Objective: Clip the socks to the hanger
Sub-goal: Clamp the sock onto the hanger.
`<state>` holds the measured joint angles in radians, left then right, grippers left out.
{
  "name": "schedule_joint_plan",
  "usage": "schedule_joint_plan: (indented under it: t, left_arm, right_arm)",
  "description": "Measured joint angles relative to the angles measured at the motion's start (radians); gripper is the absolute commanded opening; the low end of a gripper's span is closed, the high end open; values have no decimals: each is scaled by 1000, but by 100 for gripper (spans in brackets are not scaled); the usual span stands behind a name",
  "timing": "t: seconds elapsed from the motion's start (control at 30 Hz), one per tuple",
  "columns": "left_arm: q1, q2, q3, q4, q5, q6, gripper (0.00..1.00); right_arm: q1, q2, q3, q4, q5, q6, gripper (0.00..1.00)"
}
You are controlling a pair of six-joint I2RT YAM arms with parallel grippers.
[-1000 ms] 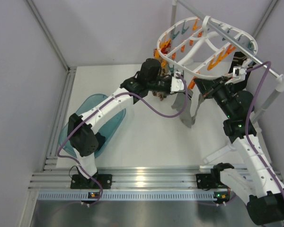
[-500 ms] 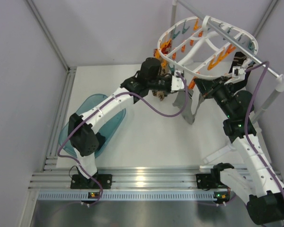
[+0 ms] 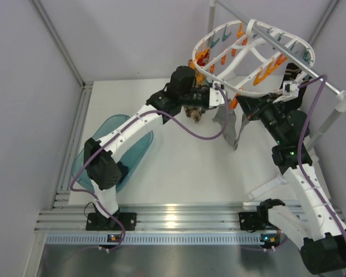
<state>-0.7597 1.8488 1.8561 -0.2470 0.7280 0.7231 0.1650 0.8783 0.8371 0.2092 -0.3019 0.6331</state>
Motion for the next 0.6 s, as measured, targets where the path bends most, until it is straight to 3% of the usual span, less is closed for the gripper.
schedule_joint_plan:
  t: [0.6]
  left_arm:
    - [-14, 36, 64, -63, -63, -72, 0]
  right_arm:
    - [-3, 7, 0, 0, 2, -3, 0]
